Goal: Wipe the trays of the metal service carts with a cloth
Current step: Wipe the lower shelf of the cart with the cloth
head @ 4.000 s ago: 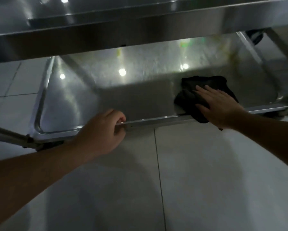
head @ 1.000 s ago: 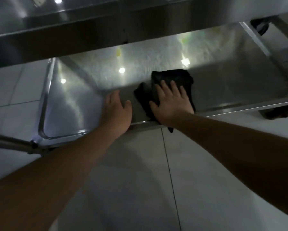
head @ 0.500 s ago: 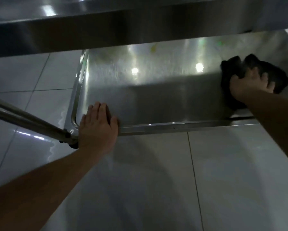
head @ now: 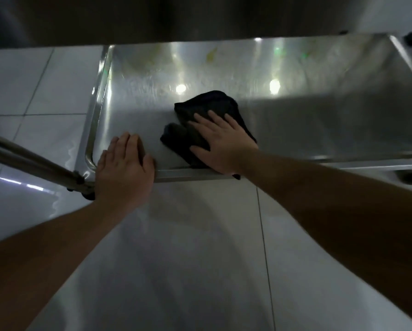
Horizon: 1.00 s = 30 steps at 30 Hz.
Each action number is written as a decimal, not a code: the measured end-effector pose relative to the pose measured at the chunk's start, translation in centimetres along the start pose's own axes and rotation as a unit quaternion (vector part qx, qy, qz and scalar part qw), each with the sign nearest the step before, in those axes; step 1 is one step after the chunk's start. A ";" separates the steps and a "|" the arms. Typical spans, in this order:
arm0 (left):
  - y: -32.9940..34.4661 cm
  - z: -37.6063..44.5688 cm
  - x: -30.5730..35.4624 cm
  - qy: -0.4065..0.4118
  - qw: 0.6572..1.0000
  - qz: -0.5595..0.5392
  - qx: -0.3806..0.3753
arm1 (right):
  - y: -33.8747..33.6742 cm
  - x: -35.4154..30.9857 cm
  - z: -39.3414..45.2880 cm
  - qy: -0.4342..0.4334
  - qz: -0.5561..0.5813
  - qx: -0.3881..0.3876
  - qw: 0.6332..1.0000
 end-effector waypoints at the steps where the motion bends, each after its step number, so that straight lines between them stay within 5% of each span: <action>1: 0.1 0.0 -0.1 0.002 1.000 -0.002 -0.005 | 0.2 1.0 -1.3 -0.014 -0.005 -0.005 1.000; 6: 0.8 0.5 -0.3 0.025 0.999 0.020 -0.024 | -0.6 11.9 -9.4 0.034 -0.022 -0.004 0.999; 10: 0.5 0.3 -0.4 0.009 1.000 -0.005 -0.005 | -2.3 24.1 -16.9 0.182 -0.015 0.043 0.982; 15: 0.8 0.6 0.1 0.022 0.999 0.031 -0.036 | -3.0 35.9 -25.0 0.416 0.034 0.070 0.906; 19: 0.4 0.4 0.2 -0.005 0.999 0.011 -0.050 | -2.9 33.4 -26.5 0.504 0.064 0.144 0.850; 22: 0.6 0.8 0.1 0.001 0.997 0.029 -0.074 | -2.7 27.7 -24.4 0.452 0.062 0.152 0.877; 26: -0.6 0.3 1.0 -0.013 0.999 -0.004 -0.044 | -1.5 17.8 -19.9 0.230 0.010 0.120 0.966; 30: -1.0 -1.8 4.8 0.026 0.999 0.027 -0.031 | -1.8 11.9 -17.3 0.086 -0.027 0.129 0.988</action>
Point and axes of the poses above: each hand's wrist, its own z-axis towards the middle knuckle, its own y-axis out of the palm, x = y × z, the point moved 10 cm from there along z, towards the middle knuckle, and after that the axes turned 1 degree about y, right-handed, at the moved point
